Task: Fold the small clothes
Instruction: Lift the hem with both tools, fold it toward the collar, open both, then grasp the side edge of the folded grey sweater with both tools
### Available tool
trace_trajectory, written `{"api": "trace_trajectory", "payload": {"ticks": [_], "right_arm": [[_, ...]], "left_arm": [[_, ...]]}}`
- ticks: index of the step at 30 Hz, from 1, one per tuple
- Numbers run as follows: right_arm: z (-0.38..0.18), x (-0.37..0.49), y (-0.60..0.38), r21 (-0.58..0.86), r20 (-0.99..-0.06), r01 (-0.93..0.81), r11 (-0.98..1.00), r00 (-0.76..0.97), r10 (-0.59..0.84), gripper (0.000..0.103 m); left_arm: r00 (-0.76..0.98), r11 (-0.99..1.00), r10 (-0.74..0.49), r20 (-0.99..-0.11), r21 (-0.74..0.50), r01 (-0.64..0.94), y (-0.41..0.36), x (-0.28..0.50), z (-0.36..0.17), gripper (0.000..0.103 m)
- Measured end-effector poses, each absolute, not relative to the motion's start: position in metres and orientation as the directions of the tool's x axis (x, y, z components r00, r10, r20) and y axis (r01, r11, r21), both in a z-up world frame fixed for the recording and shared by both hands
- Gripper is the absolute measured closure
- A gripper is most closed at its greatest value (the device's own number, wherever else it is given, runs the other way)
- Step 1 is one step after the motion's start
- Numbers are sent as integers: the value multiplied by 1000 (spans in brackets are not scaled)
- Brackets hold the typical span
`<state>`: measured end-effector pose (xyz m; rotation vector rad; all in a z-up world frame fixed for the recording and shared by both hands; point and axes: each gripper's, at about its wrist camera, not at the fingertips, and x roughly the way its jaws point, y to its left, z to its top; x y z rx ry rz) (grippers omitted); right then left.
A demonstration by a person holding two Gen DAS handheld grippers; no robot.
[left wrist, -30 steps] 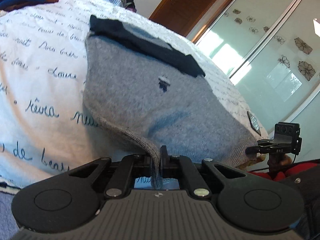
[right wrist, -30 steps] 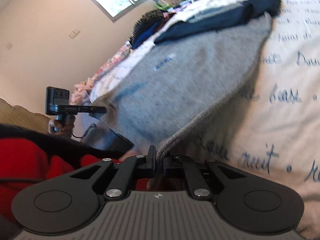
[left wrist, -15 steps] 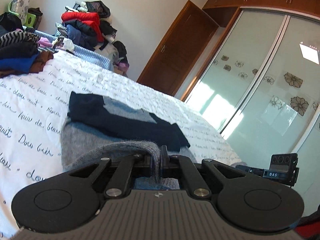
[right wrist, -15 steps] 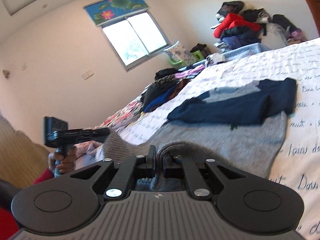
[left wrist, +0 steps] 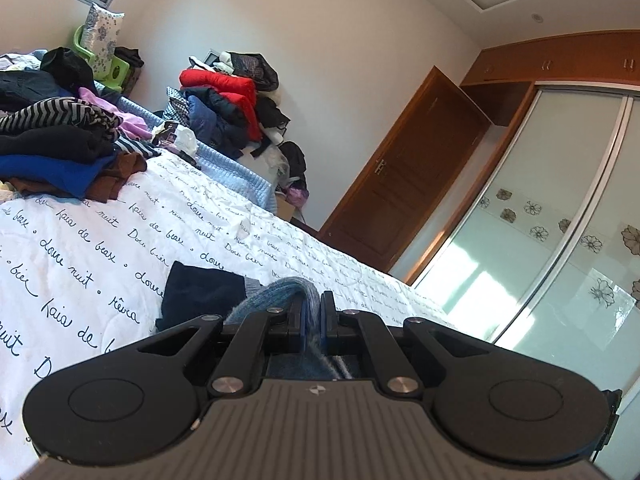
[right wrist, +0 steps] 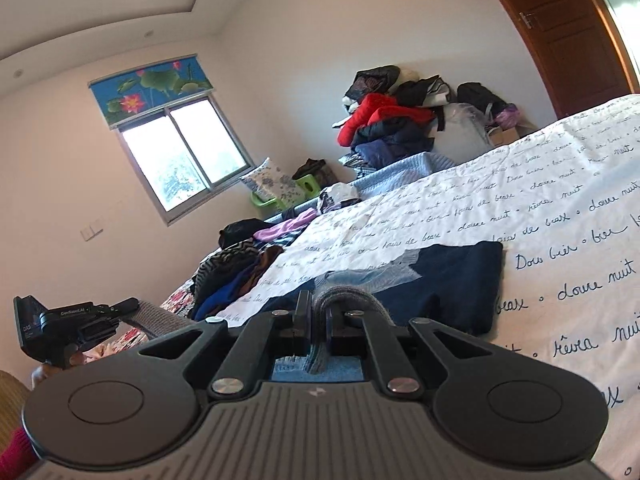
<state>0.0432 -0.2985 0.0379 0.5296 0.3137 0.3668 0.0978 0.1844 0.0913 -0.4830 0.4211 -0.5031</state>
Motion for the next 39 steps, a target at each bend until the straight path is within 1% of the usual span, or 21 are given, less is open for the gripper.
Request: {"api": "trace_trajectory", "payload": {"ticks": [3,4,8,11,13,14,16,18,19,20,21,22,25,28,30,32,33,35,36,38,39], "right_arm": [[33,53,-302,538,-203,-226,812,900,386,96],[31,57,-303,543,-208,-224,809,898,388,96],[21,66,-305,549,-238,-192,814,897,372,96],[12,70,-303,527,-302,-175,832,876,376,96],[8,69,-300,474,-349,-147,868,874,339,96],[6,67,-298,452,-367,-135,882,873,321,96],[4,63,-298,440,-380,-129,889,870,314,94],[2,65,-298,430,-405,-131,893,856,321,90],[1,67,-296,411,-419,-132,902,851,315,78],[1,69,-294,385,-428,-132,913,852,303,55],[0,73,-291,357,-436,-136,924,851,294,40],[0,77,-286,327,-442,-157,932,846,298,19],[1,91,-268,227,-462,-248,942,824,328,20],[0,112,-244,87,-524,-297,951,798,297,21],[-4,125,-233,31,-558,-318,948,781,281,25],[-10,139,-227,14,-597,-335,942,753,276,41],[-14,144,-225,13,-612,-342,940,740,278,46],[-20,150,-221,5,-637,-350,937,721,272,62],[-22,151,-220,-5,-644,-349,937,718,264,67],[-24,148,-218,-28,-638,-347,937,728,250,83],[-23,145,-218,-37,-630,-342,939,737,244,87]], "left_arm": [[802,772,-537,-262,-537,341,184,110,91,97],[795,773,-540,-275,-536,340,183,115,89,97],[770,811,-518,-372,-499,304,174,130,79,96],[737,839,-494,-461,-476,264,170,138,65,90],[715,850,-484,-505,-467,245,170,142,56,73],[709,848,-482,-515,-478,229,172,144,51,69],[689,832,-498,-526,-512,211,175,146,40,50],[671,824,-508,-540,-533,194,177,148,31,43],[660,825,-508,-553,-533,188,176,149,27,42],[649,829,-506,-569,-529,183,174,150,23,42],[640,832,-503,-581,-525,178,174,151,19,41],[628,834,-503,-593,-523,174,172,153,15,40],[604,833,-501,-620,-534,144,174,156,5,35],[581,810,-523,-624,-576,109,180,160,-3,31],[571,795,-533,-625,-600,85,183,163,-8,31],[567,788,-535,-627,-612,67,185,165,-12,30],[564,788,-532,-631,-612,59,184,166,-14,30],[557,784,-538,-632,-619,55,183,168,-19,30],[556,778,-545,-628,-626,54,182,169,-21,32],[554,767,-558,-619,-639,58,180,172,-24,35],[550,761,-564,-616,-647,56,178,174,-27,45]]}}
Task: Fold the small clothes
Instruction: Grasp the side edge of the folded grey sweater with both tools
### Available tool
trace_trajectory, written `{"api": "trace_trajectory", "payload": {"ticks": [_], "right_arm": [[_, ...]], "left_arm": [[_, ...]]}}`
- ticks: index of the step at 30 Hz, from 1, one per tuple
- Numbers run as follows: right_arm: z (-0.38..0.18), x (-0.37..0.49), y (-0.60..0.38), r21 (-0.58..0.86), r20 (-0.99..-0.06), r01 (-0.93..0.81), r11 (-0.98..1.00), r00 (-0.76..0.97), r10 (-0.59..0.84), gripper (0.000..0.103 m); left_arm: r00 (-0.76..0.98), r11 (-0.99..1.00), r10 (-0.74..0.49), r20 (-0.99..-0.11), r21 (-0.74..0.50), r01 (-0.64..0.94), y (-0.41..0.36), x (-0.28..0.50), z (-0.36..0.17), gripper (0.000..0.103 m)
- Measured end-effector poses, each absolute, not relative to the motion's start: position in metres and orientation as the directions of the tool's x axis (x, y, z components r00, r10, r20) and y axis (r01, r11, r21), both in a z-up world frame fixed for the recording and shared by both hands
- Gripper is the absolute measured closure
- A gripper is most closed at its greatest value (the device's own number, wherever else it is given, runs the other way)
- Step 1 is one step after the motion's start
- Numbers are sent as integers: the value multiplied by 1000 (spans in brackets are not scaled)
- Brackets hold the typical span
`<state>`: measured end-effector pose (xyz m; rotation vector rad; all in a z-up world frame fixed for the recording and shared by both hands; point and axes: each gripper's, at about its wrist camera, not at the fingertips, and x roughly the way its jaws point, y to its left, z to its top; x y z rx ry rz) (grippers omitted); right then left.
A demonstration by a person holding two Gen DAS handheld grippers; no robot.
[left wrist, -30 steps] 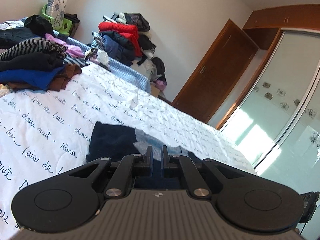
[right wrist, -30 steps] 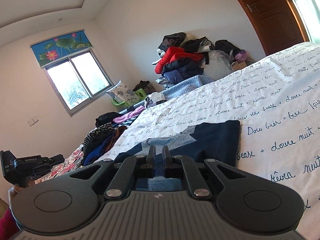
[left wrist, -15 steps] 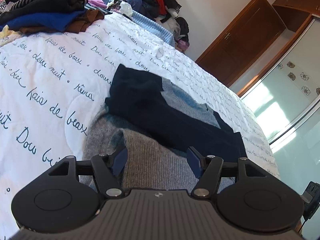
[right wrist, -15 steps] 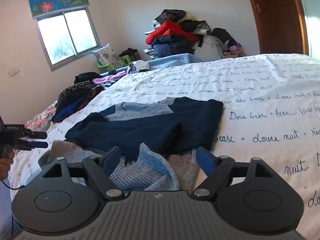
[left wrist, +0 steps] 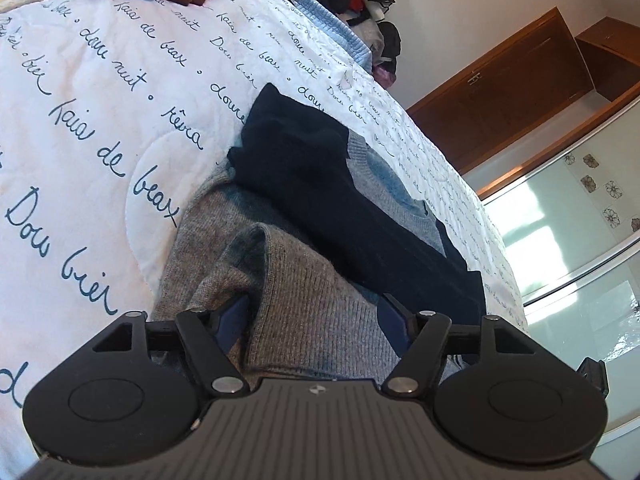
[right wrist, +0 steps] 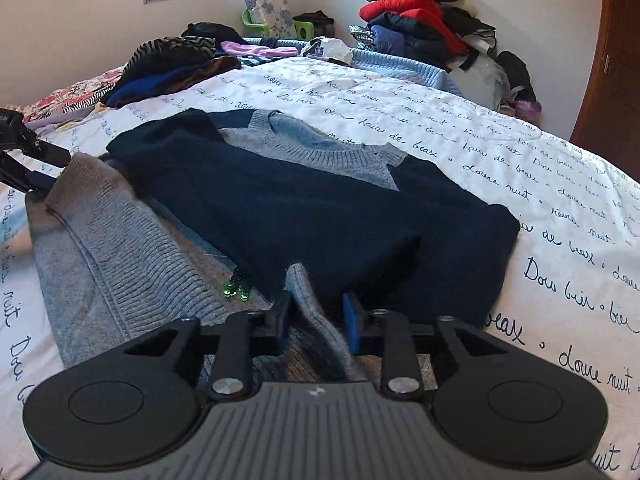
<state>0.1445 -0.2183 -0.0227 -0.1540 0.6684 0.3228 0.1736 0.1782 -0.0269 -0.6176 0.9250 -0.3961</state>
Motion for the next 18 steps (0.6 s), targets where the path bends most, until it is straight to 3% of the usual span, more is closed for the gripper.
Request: {"api": "trace_trajectory", "payload": {"ticks": [1,2,3,13,18], "right_arm": [[-21,142,-219,-41,-621,-335,941,747,239,92],[-19,139,-220,-37,-609,-329,944,756,240,93],[-17,135,-223,-28,-593,-317,948,769,239,95],[22,105,-254,65,-380,-185,981,904,196,97],[30,102,-264,98,-316,-134,986,935,158,97]], "left_arm": [[544,757,-567,-619,-652,47,177,176,-30,73],[530,755,-571,-627,-654,41,175,178,-34,89],[524,758,-567,-635,-651,31,173,179,-36,98],[694,763,-536,-480,-627,156,170,156,30,98],[757,764,-507,-412,-622,172,169,154,59,98]]}}
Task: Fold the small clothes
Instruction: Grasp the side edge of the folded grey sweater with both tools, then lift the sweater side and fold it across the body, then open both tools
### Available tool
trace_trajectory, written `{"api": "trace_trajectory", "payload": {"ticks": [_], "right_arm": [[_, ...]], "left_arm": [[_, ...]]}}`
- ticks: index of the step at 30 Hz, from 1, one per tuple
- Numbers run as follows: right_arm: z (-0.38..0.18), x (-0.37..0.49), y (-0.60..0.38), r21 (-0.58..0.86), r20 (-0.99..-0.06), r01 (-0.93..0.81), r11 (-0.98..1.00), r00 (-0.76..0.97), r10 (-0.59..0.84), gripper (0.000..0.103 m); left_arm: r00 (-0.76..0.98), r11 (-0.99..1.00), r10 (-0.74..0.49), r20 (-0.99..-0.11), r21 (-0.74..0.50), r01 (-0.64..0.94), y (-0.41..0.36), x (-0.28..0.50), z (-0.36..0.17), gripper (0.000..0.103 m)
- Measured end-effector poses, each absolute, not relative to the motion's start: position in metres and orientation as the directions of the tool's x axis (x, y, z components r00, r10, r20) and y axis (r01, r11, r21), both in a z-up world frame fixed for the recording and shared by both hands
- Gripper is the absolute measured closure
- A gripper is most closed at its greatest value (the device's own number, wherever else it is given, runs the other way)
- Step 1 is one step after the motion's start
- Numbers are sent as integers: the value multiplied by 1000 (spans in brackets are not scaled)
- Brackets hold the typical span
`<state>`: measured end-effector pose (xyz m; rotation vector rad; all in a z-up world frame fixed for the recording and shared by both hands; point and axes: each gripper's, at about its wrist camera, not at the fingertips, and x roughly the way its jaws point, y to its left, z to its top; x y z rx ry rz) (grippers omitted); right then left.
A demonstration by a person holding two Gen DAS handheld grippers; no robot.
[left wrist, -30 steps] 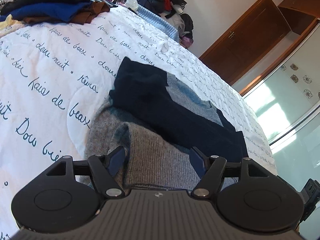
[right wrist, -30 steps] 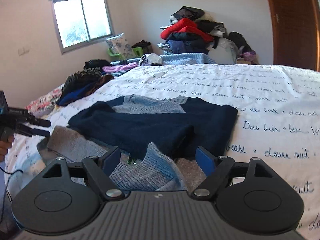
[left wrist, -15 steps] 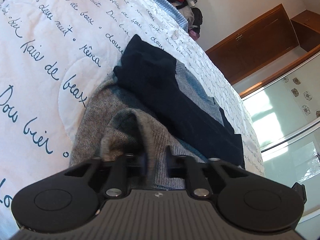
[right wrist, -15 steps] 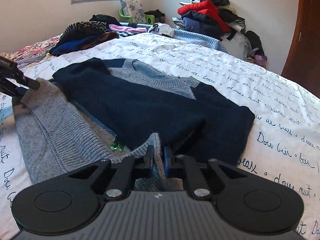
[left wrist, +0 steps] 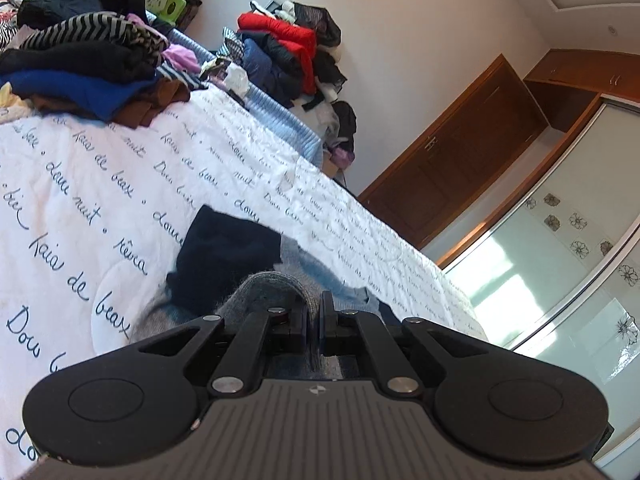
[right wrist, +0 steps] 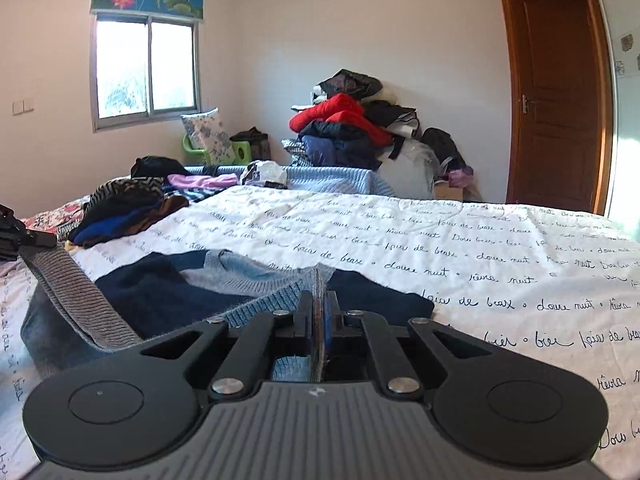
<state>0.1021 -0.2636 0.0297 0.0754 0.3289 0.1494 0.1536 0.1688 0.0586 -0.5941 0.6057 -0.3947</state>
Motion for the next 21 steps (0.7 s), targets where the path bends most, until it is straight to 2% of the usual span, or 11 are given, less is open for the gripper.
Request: {"api": "trace_trajectory", "payload": {"ticks": [14,21], "right_arm": [[34,127,-272,116,-272,-57,992,958,87,97],[31,145,-277,117,-272,-20,993,961,51,97]], "left_arm": [[823,766,-424,-379,-634,103,163,193,78,98],[840,799,-379,-387,-595,86,155,217,82,98]]}}
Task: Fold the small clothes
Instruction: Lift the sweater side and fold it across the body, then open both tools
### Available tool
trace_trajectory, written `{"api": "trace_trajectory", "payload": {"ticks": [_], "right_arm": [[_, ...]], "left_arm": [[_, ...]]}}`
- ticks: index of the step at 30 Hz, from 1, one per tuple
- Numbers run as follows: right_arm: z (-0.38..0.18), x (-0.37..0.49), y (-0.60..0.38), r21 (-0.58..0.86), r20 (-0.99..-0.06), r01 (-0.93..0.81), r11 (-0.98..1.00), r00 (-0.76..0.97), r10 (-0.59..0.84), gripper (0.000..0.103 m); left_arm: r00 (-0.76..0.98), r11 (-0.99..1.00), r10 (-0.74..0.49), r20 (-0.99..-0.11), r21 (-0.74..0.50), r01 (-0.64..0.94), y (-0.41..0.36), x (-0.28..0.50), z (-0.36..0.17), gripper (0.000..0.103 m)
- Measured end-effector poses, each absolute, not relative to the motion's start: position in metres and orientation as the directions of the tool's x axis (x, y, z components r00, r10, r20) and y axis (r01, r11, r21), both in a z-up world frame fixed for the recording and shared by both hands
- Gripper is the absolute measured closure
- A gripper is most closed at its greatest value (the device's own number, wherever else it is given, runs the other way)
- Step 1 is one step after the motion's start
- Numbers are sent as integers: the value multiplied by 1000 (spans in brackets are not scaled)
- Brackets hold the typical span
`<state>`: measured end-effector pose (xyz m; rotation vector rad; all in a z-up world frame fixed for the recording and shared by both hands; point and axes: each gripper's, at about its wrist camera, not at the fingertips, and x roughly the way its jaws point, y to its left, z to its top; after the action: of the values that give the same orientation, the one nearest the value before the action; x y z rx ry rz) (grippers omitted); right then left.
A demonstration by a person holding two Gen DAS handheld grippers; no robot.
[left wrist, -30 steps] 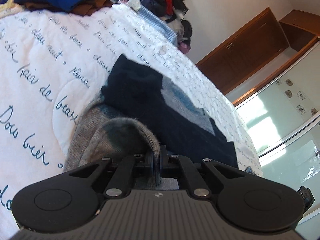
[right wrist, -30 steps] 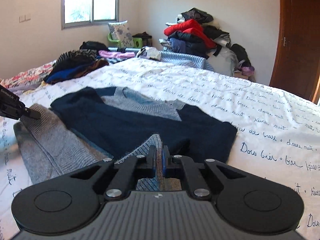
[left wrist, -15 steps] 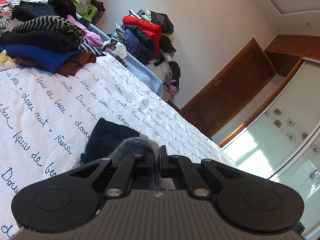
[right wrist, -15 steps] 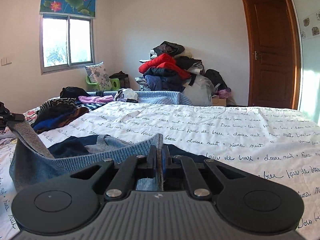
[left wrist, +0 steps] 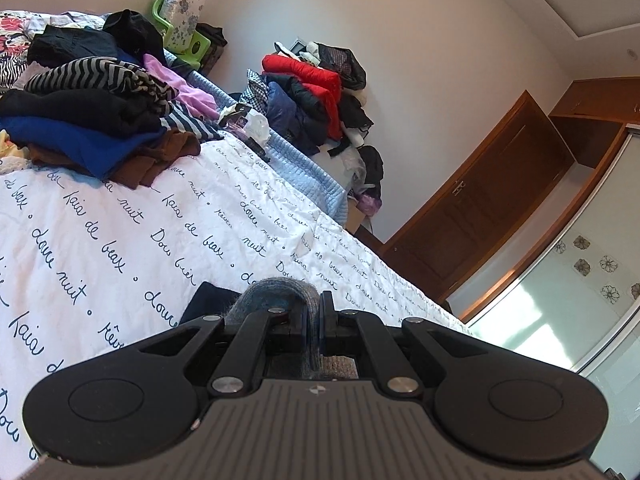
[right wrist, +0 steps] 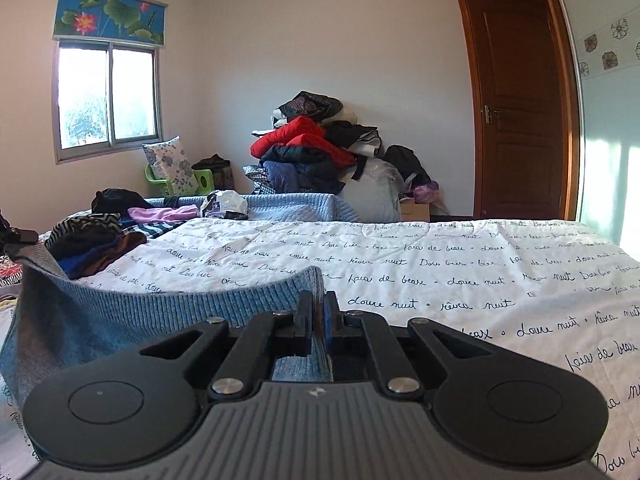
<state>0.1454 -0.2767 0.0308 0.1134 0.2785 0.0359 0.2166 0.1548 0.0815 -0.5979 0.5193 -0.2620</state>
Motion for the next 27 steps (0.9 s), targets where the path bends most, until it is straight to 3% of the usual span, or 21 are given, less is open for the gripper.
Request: {"api": "trace_trajectory", "payload": {"ticks": [6,12,15,17,25,27], "right_arm": [[29,162,-281,111,-276,2,994,961,29,97],[11,192,-290,187,-422,-122,975,886,192,96],[-4,208,-298,248,-467,-139,959,850,245,76],[-12,219,-304,307,-480,-151,940,828,290,43],[-39,266,-288,273,-602,-167,947,739,304,44],[-42,268,-286,268,-595,-170,948,745,301,56]], "left_arm": [[826,817,-375,-422,-571,79,143,241,76,98],[816,836,-365,-448,-544,76,135,245,64,98],[813,841,-364,-455,-536,77,135,243,61,98],[814,846,-359,-456,-527,78,135,241,61,98],[808,855,-354,-472,-514,75,137,240,57,98],[806,855,-355,-473,-512,76,137,240,57,98]]}}
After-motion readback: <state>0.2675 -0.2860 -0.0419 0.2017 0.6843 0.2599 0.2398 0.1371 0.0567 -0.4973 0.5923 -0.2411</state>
